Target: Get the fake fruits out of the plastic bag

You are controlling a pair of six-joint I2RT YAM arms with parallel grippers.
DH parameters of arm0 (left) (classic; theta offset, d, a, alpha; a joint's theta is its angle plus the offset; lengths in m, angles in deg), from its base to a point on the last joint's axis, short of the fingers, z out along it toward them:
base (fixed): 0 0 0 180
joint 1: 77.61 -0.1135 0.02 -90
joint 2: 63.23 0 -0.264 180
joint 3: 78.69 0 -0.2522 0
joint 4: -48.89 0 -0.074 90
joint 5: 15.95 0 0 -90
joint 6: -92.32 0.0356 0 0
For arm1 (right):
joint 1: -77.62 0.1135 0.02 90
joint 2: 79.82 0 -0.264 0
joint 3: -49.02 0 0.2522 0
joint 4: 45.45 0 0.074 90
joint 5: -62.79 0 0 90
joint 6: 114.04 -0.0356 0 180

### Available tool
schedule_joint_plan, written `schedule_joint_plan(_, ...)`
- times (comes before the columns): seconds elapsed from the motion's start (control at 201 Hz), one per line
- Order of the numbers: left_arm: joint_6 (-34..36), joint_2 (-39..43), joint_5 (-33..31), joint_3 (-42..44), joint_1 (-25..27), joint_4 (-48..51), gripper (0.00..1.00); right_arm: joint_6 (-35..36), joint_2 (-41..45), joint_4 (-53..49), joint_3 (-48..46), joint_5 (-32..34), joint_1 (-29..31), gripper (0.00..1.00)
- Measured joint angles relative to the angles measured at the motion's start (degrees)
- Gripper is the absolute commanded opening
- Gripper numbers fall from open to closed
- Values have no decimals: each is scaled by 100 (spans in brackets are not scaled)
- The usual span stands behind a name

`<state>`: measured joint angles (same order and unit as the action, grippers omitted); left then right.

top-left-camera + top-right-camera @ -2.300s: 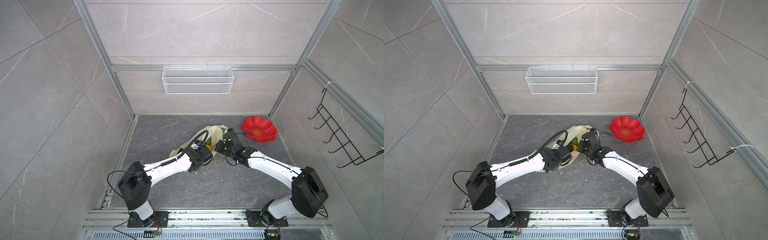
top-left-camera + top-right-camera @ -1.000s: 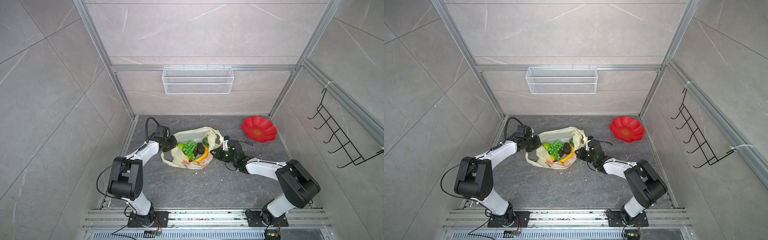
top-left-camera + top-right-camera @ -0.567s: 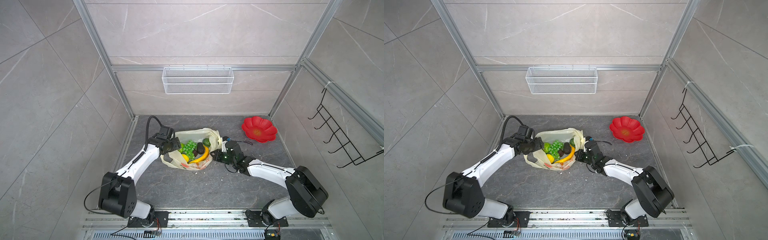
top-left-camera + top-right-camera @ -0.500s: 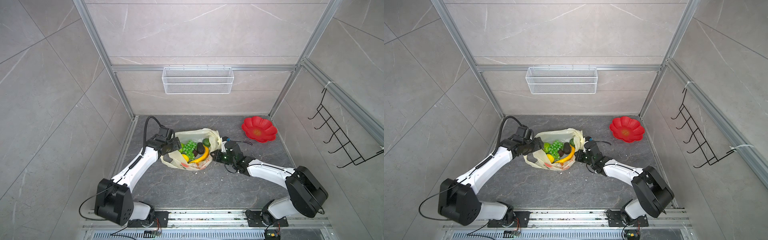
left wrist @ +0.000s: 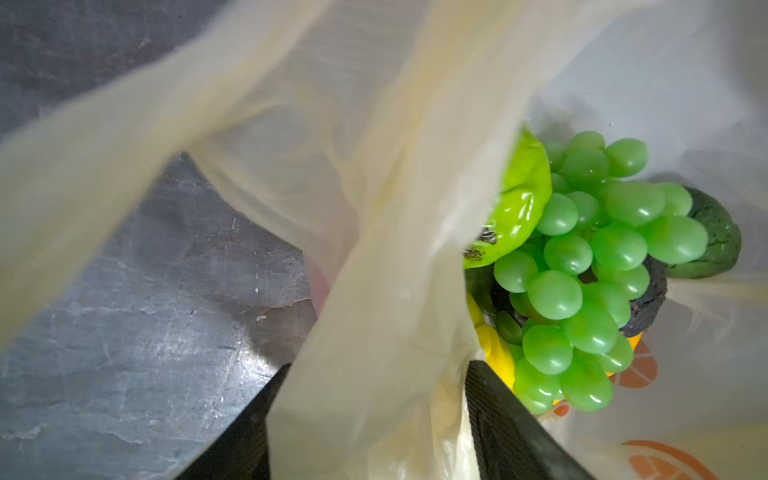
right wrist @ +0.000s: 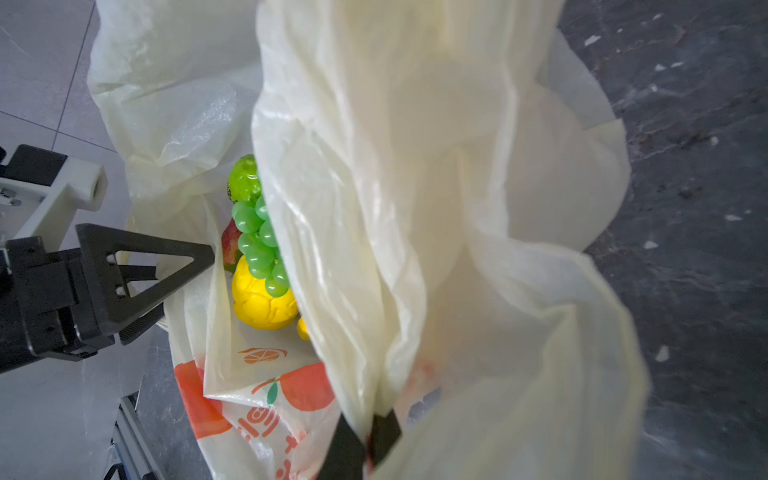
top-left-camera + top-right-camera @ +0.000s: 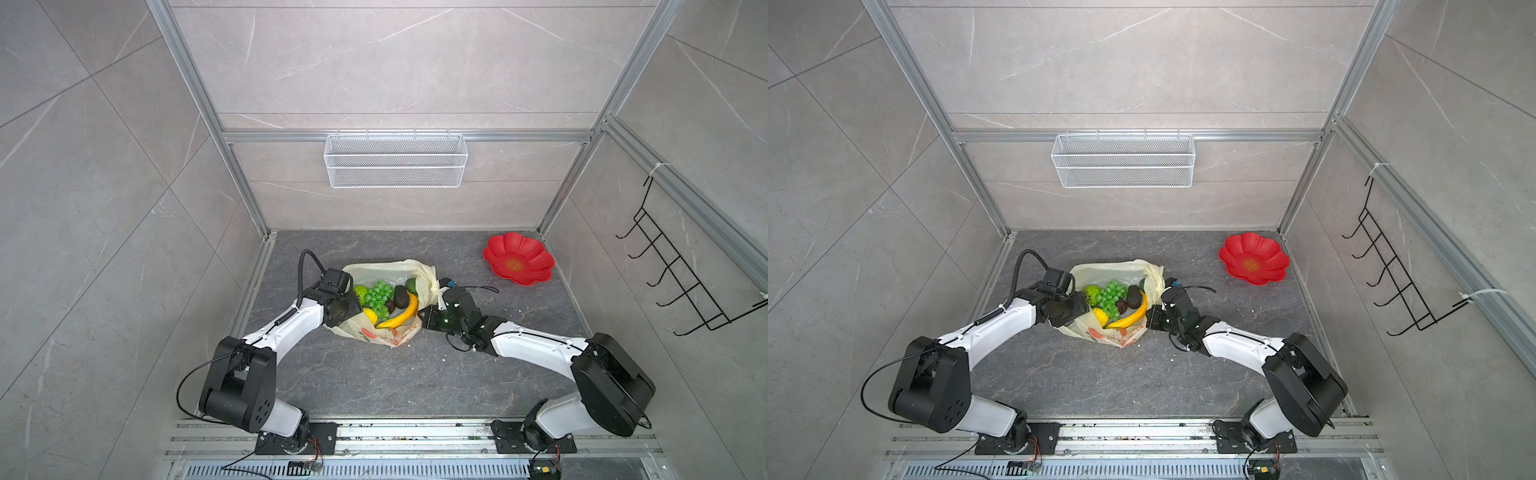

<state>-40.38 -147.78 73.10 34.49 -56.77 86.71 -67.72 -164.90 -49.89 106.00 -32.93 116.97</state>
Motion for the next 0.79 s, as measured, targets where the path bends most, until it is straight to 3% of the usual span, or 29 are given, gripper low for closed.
schedule_joint_plan(0.07, -4, 39, 7, 131, 0, -125, 33, -4, 57, -59, 0, 42, -4, 21)
schedule_joint_plan(0.184, -2, 262, 13, 511, 0, -337, 17, 33, 153, -494, 118, 308, -4, 52)
schedule_joint_plan(0.299, -2, 566, 76, 881, 0, -516, 8, 144, 267, -1388, 520, 949, 20, 66)
schedule_joint_plan(0.468, 50, 866, 153, 1172, 0, -765, 3, 509, 595, -2745, 1196, 2149, 411, 74)
schedule_joint_plan(0.622, 85, 933, 162, 1217, 7, -944, 2, 804, 595, -4081, 2162, 3412, 1226, 76)
schedule_joint_plan(0.792, 114, 964, 162, 1217, 17, -1023, 1, 1121, -289, -4996, 3504, 4468, 1620, 78)
